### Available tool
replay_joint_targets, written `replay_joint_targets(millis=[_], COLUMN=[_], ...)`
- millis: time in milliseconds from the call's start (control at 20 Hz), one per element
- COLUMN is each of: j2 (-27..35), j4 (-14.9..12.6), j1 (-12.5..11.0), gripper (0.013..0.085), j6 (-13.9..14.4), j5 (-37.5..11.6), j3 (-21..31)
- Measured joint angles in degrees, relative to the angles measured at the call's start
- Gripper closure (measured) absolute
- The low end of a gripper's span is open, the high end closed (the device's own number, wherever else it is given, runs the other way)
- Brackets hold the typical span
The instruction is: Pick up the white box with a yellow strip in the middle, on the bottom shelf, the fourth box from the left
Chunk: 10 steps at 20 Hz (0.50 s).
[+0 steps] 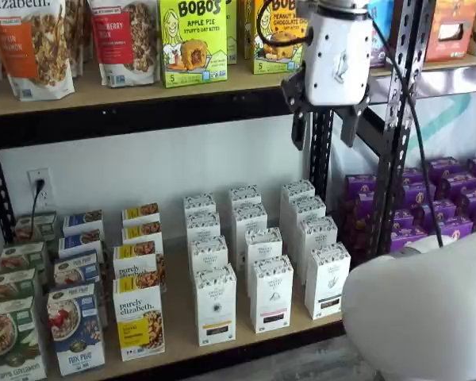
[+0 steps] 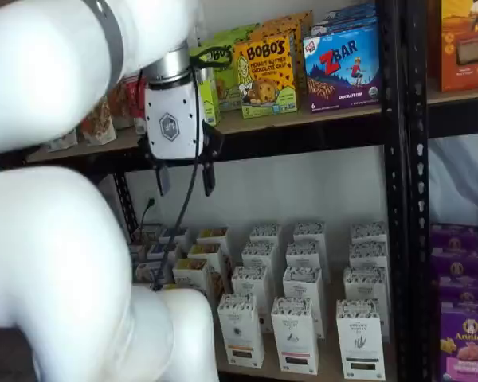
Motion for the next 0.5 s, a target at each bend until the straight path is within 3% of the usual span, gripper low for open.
replay_joint_targets(millis=[500], j2=[1.48], j4=[-0.95], j1=[3.17], gripper=[0.0130], j6=[2.44], j5=[-10.35], j3=[7.01])
